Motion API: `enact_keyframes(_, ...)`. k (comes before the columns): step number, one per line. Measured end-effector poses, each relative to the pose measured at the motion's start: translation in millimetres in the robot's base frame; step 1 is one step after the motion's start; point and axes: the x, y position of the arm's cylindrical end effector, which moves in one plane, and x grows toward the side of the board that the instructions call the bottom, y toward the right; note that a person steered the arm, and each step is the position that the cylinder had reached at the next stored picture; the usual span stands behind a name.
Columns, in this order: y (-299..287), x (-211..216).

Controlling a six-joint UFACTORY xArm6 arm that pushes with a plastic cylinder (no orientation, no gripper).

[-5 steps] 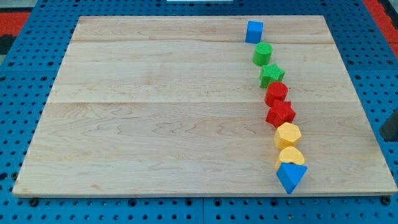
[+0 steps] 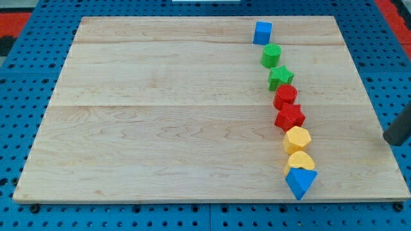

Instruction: Push red star towards top left

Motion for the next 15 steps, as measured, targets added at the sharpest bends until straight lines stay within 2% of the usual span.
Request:
enact_keyframes(1, 0, -5)
enact_keyframes(2, -24, -15)
enact_keyframes(3, -82, -19)
enact_keyframes(5, -123, -53)
enact_keyframes(6, -178, -44)
enact_keyframes(7, -156, -35)
enact_keyframes(8, -188, -37)
enact_keyframes(9, -301, -30)
enact_keyframes(10, -291, -28)
enact_keyframes(11, -375, -52)
enact_keyframes(13, -357, -62)
enact_keyframes(14, -357, -16)
enact_keyframes(15, -388, -13)
